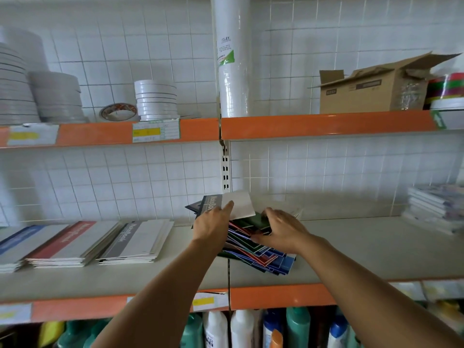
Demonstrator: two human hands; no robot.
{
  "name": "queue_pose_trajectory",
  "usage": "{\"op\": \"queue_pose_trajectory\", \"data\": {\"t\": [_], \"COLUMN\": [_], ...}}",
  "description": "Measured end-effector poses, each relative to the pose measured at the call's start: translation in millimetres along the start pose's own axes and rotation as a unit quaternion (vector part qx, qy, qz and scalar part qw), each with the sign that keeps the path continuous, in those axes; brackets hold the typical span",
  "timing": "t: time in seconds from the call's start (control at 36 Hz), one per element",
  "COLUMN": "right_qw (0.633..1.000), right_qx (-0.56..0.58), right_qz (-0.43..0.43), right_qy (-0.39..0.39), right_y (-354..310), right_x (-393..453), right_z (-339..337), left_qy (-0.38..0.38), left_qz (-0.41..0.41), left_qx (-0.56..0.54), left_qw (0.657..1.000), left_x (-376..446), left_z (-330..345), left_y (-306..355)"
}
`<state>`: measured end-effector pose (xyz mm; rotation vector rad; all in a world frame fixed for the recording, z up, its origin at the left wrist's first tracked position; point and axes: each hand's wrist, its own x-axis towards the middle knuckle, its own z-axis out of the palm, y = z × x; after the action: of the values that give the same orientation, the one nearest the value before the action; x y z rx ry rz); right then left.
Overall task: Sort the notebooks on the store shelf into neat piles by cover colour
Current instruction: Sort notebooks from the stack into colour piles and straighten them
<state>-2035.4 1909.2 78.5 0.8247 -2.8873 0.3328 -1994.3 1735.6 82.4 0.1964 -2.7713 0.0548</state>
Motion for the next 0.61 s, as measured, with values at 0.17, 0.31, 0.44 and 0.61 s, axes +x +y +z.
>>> {"op": "queue_pose_trajectory", "data": {"t": [0.17, 0.31, 0.44, 0.61], "right_qw": [0.995, 0.992, 0.991, 0.981], "right_qx": [-0.085, -0.089, -0.079, -0.139], "right_qz": [-0.043, -0.075, -0.094, -0.116], "right_qy": [0.005, 0.055, 0.061, 0.064], "right_y": [1.7, 0.2, 0.2, -10.1], "right_x": [-9.7, -19.6, -30.6, -40.8], "right_z": [-5.9, -11.4, -7.8, -10.9], "left_qy": [0.02, 0.034, 0.046, 0.053], "left_qz": [-0.003, 0.001, -0.022, -0.046], "left_qx": [-0.02, -0.02, -0.017, -0.009], "left_qw": [1.0, 0.999, 0.999, 0.997], "left_x": [-9.7, -24.2, -42.5, -69.5], "left_z": [0.4, -2.0, -10.9, -20.0], "left_y": [-1.6, -4.4, -12.8, -31.3]}}
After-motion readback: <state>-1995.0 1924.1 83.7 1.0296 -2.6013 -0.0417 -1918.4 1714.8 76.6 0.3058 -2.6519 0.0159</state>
